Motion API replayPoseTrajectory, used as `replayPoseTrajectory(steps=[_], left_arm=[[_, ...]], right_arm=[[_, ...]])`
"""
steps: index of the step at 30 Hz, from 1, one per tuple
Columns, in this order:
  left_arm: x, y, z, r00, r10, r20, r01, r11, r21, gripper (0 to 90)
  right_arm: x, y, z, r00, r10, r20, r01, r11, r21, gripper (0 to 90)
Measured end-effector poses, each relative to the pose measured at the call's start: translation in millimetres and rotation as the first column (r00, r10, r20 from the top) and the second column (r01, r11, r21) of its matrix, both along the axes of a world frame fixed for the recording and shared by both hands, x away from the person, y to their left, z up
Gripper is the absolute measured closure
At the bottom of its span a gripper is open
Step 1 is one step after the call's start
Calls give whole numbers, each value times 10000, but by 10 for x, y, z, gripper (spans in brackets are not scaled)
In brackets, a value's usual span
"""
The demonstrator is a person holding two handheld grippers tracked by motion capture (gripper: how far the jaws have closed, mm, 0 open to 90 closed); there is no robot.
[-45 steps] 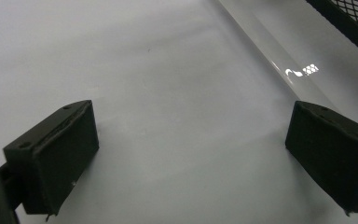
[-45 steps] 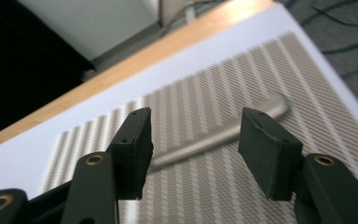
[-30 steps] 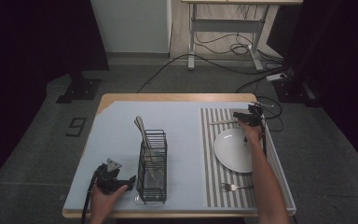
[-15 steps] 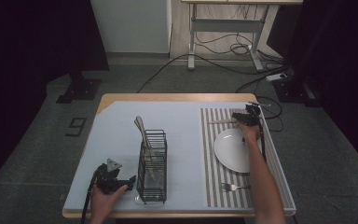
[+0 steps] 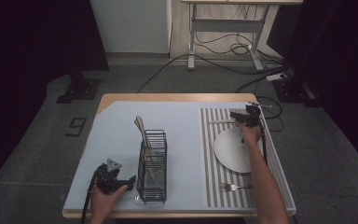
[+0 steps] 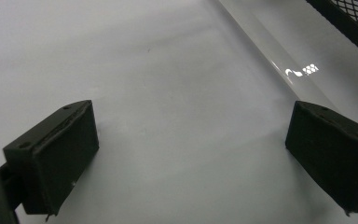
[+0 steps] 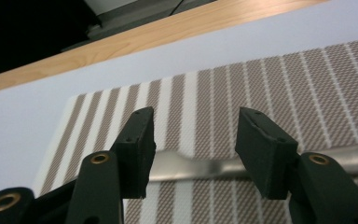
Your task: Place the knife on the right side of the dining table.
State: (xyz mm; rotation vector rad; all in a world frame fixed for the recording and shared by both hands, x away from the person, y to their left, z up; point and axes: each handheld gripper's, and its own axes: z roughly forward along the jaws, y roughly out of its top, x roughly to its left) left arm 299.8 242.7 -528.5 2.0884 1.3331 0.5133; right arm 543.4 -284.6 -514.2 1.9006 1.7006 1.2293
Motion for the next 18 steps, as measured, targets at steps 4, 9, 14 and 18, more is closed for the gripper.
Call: replayPoseTrajectory(steps=[4, 9, 14, 18], left_arm=[[0, 0, 0, 10000, -2, -2, 2, 10000, -2, 18], [0, 1, 0, 10000, -3, -1, 3, 10000, -6, 18], [0, 1, 0, 10000, -3, -3, 3, 10000, -8, 18], [0, 1, 1, 10000, -5, -12, 5, 10000, -4, 18]], right_arm=[[-130, 46, 70, 9992, 391, 48, -390, 9991, -155, 443], [-368, 101, 191, 9958, 847, 362, -841, 9963, -182, 434], [-608, 160, 305, 9893, 1268, 715, -1245, 9916, -365, 424], [-813, 227, 391, 9808, 1691, 974, -1651, 9851, -479, 415]])
